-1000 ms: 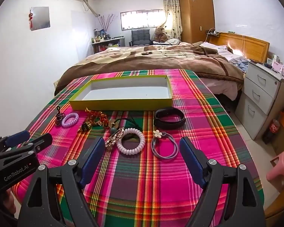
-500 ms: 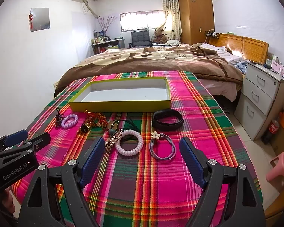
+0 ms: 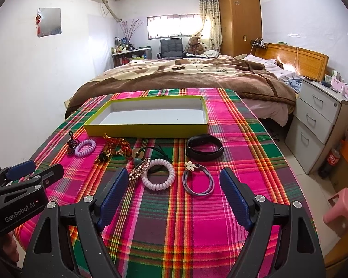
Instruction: Organize jewelry
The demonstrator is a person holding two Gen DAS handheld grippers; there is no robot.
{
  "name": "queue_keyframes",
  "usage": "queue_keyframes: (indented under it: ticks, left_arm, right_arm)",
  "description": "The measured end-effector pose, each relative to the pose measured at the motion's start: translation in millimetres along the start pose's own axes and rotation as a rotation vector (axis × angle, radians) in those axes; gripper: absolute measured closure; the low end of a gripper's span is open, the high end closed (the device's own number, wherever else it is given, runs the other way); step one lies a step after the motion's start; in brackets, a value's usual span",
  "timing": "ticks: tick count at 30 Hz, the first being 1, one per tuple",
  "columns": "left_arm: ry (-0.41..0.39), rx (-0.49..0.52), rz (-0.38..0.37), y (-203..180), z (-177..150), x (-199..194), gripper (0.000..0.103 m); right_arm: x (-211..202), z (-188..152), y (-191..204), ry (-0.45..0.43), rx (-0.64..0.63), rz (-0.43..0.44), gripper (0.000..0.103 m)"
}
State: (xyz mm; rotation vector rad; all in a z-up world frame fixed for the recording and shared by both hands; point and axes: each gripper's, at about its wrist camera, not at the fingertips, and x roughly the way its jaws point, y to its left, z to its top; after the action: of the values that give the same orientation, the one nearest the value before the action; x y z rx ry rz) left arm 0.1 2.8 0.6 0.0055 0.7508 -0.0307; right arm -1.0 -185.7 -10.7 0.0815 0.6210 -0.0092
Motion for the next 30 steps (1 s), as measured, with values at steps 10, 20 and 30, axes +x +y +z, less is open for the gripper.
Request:
queue_keyframes:
  ticks: [10,20,30]
  left_arm:
    - [-0.006,-0.002,0.003,0.4,-0.4,-1.6,0.037]
    - [-0.004,-0.007,0.007,2.9,-0.5,-1.3,0.037]
    - [-0.003,-0.009,0.005,4.4,-0.9,-1.2,0.037]
  right_arm:
    - [-2.4,0.4,1.3,-0.001,-0.005,0.002,0.022]
    - [-3.2,0.5,1.6,-0.003,-0.006,0.001,0.022]
    - [-3.5,0.0,1.8,-0.001,-0.007,-0.001,0.022]
